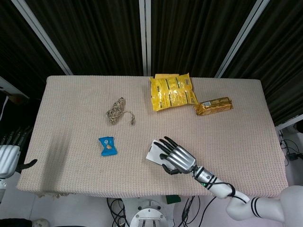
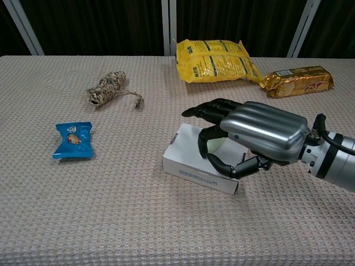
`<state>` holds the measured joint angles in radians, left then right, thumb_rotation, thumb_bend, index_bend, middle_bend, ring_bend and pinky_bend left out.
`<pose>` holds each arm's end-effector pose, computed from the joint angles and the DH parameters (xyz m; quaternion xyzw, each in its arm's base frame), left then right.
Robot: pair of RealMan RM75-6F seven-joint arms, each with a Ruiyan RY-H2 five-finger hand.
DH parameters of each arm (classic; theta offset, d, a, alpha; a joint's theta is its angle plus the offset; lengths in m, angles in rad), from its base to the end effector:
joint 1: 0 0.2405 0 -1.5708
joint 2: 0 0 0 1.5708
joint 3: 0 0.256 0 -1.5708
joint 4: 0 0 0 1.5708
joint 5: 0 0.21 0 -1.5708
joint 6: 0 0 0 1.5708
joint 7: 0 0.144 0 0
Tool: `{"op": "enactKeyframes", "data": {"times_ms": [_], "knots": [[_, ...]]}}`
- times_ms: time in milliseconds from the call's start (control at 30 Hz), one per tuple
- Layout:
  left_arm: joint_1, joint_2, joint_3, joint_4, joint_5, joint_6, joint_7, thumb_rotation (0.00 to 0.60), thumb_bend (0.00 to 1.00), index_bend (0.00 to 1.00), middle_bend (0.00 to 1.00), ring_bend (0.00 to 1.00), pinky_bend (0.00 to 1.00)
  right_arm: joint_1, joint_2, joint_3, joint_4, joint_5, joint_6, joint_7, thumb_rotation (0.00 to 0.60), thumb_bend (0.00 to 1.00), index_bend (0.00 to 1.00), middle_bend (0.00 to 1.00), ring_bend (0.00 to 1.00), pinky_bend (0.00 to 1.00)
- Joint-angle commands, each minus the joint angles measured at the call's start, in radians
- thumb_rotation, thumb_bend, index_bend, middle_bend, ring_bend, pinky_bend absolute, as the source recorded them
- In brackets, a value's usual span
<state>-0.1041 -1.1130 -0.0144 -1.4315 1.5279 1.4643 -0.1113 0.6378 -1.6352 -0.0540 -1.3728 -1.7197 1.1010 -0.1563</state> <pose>-0.3433 0.1829 0.1726 -0.6236 -0.3697 -0.3602 0.5871 -0.1525 -0.2525 -0.0577 0.8376 -0.2346 0.4144 0.2678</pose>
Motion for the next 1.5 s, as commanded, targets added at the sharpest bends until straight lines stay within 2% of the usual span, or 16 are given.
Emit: {"op": "enactKeyframes", "data": {"times_ms": [33,467,733,1500], "knots": [[0.0,0.0,-0.001,0.001,0.0,0.001,-0.001,0.6,0.0,0.08,0.07,0.0,0.09,0.0,-0.002,-0.002,0.004,0.003,-0.006,-0.004,0.22,0.6,0.43,0.0,0.0,0.0],[0.002,0.001,0.0,0.004,0.0,0.002,-0.006,0.6,0.0,0.08,0.07,0.0,0.09,0.009,-0.01,0.024,0.01,0.012,0.002,0.01,0.221,0.6,0.42,0.0,0.0,0.0],[0.002,0.002,-0.001,0.005,-0.001,0.002,-0.01,0.6,0.0,0.08,0.07,0.0,0.09,0.015,-0.026,0.017,0.029,0.02,-0.023,0.005,0.219,0.6,0.42,0.0,0.0,0.0],[0.002,0.004,-0.002,0.004,0.0,0.003,-0.011,0.6,0.0,0.08,0.07,0.0,0.09,0.013,-0.025,0.015,0.018,0.015,-0.006,0.002,0.221,0.6,0.42,0.0,0.0,0.0]]}}
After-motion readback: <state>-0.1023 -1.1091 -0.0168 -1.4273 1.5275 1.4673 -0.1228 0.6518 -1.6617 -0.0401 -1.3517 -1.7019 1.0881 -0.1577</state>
